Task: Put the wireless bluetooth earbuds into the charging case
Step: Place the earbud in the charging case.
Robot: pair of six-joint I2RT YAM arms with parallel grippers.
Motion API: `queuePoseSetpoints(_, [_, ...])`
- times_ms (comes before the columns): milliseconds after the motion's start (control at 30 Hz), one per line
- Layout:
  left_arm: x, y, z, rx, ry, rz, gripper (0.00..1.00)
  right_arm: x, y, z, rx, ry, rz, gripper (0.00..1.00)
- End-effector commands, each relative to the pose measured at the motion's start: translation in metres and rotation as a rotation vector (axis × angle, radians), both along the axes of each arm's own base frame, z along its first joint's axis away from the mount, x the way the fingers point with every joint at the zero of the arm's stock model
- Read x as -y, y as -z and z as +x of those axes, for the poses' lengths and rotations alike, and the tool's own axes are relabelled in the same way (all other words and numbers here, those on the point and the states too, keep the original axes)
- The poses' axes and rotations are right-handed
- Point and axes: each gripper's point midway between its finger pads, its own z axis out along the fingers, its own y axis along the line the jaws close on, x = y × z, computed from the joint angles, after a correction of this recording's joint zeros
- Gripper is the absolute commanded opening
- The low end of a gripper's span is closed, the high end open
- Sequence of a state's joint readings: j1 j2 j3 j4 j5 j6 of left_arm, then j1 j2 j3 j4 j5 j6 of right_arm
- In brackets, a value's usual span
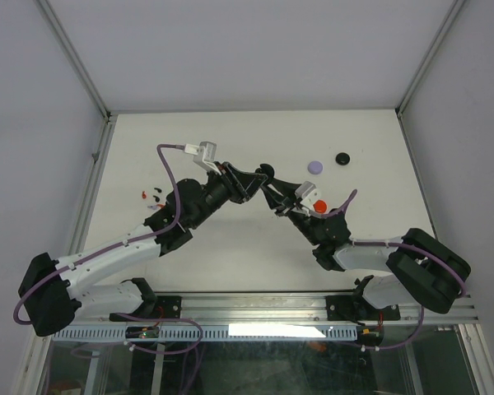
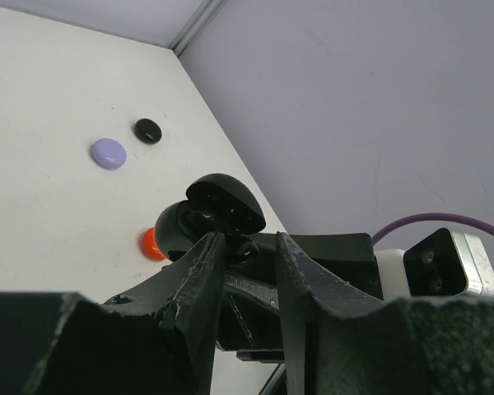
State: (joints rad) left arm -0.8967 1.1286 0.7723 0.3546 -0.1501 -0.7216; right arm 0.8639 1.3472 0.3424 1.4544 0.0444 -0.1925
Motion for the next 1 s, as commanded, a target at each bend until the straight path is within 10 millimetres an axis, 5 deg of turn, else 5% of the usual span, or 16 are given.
queuePoseSetpoints(0, [-0.010,0.011,0.000,-0.037,-0.041,0.047,0.34,0.009,-0.054,-0.011,0.128,-0.005,0.135,0.00])
queuePoseSetpoints(333, [-0.014,-0.008,-0.012,0.011,0.000,0.062,0.44,0.007,-0.049,-0.011,0.115,-0.013,0.119,0.00])
queuePoseSetpoints(667, [-0.011,-0.055,-0.025,0.140,0.088,0.123,0.62,0.002,-0.046,-0.014,0.113,-0.036,0.083,0.00])
queuePoseSetpoints(967, [-0.003,-0.055,-0.034,0.147,0.182,0.176,0.63,-0.001,-0.046,-0.014,0.100,-0.051,0.076,0.00])
